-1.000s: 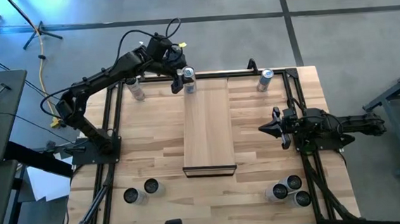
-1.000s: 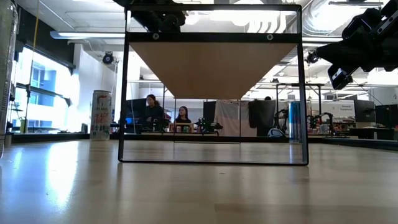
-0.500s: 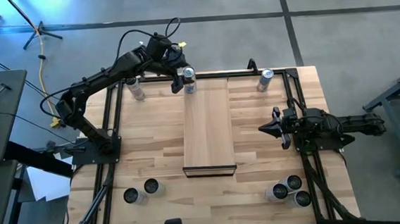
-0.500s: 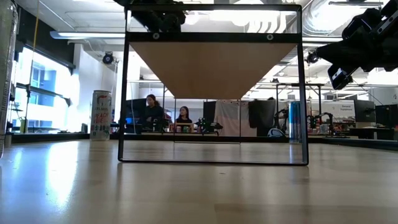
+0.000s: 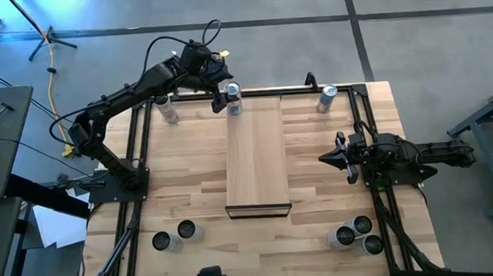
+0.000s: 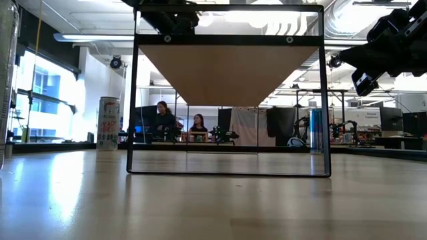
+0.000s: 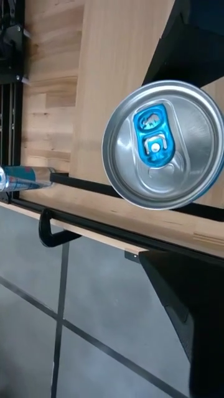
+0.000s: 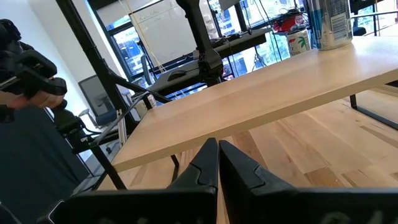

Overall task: Place canned beverage on shelf
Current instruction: Put the top left blue soda can on the shelf, then put the blue soda can on the shelf aligned with the other blue soda can

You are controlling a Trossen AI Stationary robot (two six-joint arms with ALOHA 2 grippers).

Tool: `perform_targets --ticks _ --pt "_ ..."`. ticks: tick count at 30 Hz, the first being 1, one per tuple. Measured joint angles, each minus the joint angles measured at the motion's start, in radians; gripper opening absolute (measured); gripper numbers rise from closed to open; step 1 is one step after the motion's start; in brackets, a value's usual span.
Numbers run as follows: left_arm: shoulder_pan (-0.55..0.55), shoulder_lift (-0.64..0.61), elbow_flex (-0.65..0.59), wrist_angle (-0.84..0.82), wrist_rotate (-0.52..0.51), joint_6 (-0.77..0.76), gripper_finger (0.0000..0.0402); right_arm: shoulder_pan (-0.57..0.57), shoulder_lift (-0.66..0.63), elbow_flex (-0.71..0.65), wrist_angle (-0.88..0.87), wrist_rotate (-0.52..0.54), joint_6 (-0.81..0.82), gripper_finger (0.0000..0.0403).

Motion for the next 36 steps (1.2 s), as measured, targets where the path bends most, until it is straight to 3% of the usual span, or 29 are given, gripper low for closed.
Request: perform_targets --ticks 6,16,36 --pt "0.000 0.000 0.000 -0.001 -0.001 0.005 0.0398 0.000 0.000 0.000 0.000 0.000 0.000 0.0000" --pt "0.000 -0.005 0.021 -0.012 0.001 0.006 0.0400 0.000 0.000 0.000 0.000 0.000 0.000 0.0000" --pt "-0.040 -0.007 0.211 -0.119 0.002 -0.043 0.0400 0.000 0.000 0.000 0.000 0.000 0.000 0.0000"
